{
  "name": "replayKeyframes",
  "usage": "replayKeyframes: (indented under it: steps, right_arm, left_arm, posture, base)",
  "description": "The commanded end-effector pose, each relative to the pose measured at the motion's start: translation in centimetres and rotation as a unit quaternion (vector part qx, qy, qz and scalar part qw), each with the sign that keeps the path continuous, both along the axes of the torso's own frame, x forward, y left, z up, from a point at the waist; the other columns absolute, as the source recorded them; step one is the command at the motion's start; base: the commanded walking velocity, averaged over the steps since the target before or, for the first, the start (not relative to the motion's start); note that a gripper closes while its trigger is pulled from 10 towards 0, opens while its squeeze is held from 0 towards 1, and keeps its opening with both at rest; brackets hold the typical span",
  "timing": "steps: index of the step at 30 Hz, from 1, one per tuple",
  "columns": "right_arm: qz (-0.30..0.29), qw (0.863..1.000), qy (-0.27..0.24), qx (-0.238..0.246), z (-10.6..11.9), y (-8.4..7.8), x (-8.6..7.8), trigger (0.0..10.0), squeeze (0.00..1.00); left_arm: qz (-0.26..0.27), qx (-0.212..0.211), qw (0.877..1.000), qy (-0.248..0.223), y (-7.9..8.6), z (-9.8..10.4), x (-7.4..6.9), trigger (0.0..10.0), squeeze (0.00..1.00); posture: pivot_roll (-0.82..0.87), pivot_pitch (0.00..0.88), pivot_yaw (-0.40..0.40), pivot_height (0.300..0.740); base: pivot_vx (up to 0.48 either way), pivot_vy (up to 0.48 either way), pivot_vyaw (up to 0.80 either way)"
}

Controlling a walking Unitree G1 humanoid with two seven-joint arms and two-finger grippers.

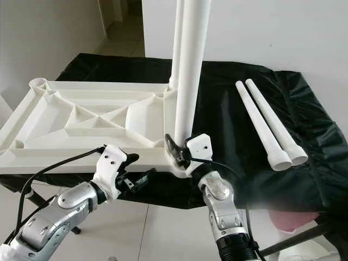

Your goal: Building children table

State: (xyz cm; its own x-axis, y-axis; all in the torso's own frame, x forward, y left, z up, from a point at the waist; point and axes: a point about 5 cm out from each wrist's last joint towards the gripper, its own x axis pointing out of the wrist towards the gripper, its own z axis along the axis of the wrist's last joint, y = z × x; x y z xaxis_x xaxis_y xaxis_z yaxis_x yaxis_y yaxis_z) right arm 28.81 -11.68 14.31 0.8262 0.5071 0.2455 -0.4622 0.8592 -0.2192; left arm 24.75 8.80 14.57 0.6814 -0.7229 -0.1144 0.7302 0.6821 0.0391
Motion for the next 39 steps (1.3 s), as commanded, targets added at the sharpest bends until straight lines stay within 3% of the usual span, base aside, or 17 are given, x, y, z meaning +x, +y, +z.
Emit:
replayKeyframes:
  steps: [1, 14, 20, 28, 32, 39]
  right_arm:
    - [0.005, 0.999, 0.038, -0.025, -1.9, -0.3, -0.6, 10.0, 0.00]
    - [-0.001, 0.999, 0.034, -0.043, -2.4, -1.4, -1.1, 10.0, 0.00]
    - [0.016, 0.998, 0.035, -0.053, -2.6, -1.0, -1.1, 10.0, 0.00]
    - [0.048, 0.995, 0.085, -0.012, -3.1, 0.0, -0.9, 10.0, 0.00]
    - [0.035, 0.993, 0.112, 0.019, -3.0, -0.2, -0.5, 10.0, 0.00]
    - [0.019, 0.991, 0.132, 0.018, -3.4, -0.9, -0.2, 10.0, 0.00]
  left_arm:
    - [-0.108, -0.002, 0.994, 0.012, -0.6, 0.2, -1.1, 10.0, 0.00]
    - [-0.112, 0.002, 0.994, 0.014, -0.6, 0.2, -1.0, 10.0, 0.00]
    - [-0.112, 0.002, 0.994, 0.016, -0.5, 0.2, -1.0, 10.0, 0.00]
    - [-0.111, 0.003, 0.994, 0.014, -0.4, 0.5, -0.9, 10.0, 0.00]
    - [-0.108, 0.005, 0.994, 0.014, -0.2, 0.5, -0.8, 10.0, 0.00]
    - [-0.108, 0.003, 0.994, 0.015, -0.2, 0.5, -0.9, 10.0, 0.00]
  posture:
    - [0.06, 0.075, -0.009, 0.740]
    - [0.06, 0.073, -0.003, 0.740]
    - [0.06, 0.078, 0.004, 0.740]
    - [0.06, 0.086, 0.008, 0.740]
    - [0.06, 0.093, 0.007, 0.740]
    - [0.06, 0.092, 0.002, 0.740]
  base:
    - [0.000, 0.000, 0.00]
    - [0.000, 0.000, 0.00]
    - [0.000, 0.000, 0.00]
    - [0.000, 0.000, 0.00]
    - [0.000, 0.000, 0.00]
    - [0.000, 0.000, 0.00]
